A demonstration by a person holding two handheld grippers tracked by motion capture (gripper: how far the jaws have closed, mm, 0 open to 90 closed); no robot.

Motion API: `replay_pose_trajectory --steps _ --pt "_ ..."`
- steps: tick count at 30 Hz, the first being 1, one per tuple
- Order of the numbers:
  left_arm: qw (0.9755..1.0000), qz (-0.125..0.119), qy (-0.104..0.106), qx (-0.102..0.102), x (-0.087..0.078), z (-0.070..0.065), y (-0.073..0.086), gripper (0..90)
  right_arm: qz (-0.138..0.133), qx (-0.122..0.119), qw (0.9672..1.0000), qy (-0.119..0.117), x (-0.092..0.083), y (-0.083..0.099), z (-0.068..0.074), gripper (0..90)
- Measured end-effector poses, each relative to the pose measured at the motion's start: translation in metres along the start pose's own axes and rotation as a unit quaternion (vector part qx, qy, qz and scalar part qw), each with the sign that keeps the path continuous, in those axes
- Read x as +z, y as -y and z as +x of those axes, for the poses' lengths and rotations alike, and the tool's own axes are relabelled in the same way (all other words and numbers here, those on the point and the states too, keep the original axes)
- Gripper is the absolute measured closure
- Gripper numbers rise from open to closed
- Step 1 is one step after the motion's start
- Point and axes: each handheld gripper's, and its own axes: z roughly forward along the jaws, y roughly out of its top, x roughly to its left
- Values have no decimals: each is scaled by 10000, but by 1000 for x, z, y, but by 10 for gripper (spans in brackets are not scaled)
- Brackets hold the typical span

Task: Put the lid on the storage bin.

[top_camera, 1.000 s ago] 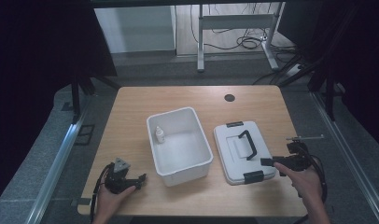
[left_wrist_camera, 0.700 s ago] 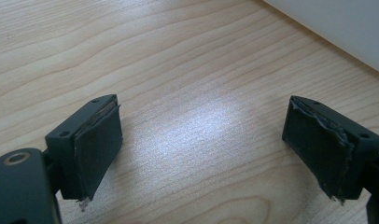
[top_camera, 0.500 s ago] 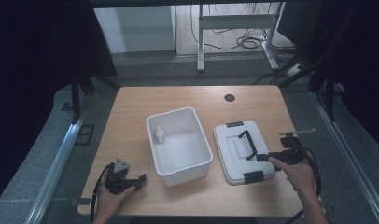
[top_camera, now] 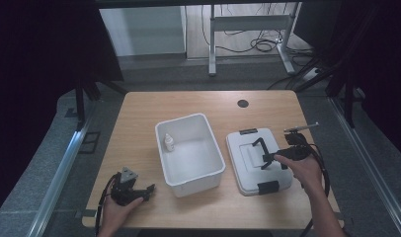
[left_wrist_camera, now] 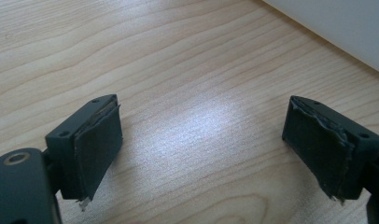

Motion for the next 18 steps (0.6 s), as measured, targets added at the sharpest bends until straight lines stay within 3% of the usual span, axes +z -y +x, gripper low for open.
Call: replay_pose_trajectory --steps 18 --pt "10000 -5 5 -2 0 0 0 120 671 127 9977 -23 15 -41 -9 486"
